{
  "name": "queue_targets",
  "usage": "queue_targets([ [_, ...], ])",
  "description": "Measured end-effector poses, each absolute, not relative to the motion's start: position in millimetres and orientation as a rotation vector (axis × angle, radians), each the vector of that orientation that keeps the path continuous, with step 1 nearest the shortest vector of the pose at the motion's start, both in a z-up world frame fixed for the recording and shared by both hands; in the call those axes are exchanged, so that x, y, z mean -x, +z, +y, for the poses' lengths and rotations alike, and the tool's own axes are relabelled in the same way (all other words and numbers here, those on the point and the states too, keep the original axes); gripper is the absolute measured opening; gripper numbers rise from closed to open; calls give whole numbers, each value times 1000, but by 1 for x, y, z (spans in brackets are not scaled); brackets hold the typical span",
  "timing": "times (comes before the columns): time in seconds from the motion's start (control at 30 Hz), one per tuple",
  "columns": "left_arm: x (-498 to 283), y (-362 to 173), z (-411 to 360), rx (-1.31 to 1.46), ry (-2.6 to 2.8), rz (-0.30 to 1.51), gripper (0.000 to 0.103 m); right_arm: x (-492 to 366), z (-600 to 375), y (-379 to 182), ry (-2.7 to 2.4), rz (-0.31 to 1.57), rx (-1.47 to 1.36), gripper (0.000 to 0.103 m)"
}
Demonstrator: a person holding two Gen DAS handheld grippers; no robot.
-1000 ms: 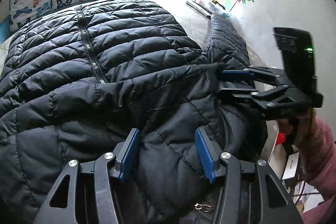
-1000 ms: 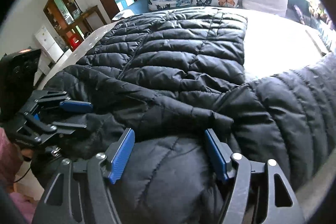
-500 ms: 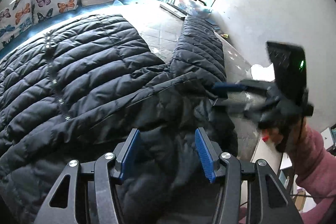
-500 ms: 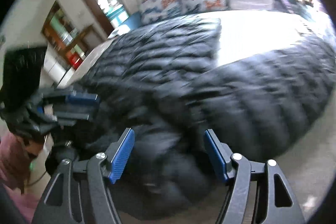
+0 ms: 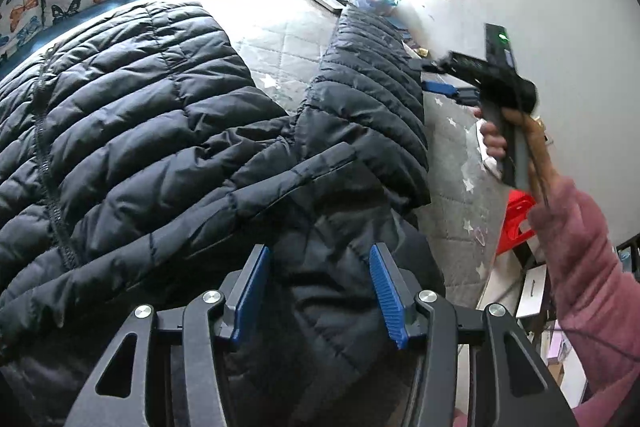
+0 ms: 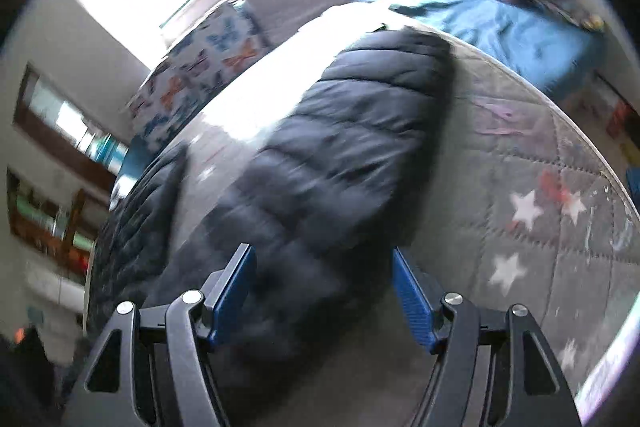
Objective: Fold large clothes
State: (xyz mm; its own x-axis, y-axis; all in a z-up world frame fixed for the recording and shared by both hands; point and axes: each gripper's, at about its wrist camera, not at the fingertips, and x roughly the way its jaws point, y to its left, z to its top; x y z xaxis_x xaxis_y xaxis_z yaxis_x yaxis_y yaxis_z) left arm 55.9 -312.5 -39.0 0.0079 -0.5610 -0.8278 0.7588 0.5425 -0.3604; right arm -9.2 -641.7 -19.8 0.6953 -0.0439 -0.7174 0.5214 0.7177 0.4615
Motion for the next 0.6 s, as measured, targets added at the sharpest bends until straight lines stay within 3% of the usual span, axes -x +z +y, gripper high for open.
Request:
queue_targets([
  [0.3, -64, -48, -332, -229, -1060, 1207, 55, -8, -688, -34, -307, 578, -912, 74],
  [0.33, -65, -51, -334, -233, -1054, 1215, 55, -10, -689, -35, -304, 561, -929, 70],
  [0.37, -64, -53, -335, -236, -1048, 1221, 55, -11, -692, -36, -304, 554, -944, 56],
  [0.47, -64, -56, -336, -238, -1037, 1231, 55, -17, -698, -44, -282, 549, -1012, 28],
  [0.6, -62, -58, -341, -245, -1024, 1235, 55, -8, -691, -25, -237, 491, -991, 17],
])
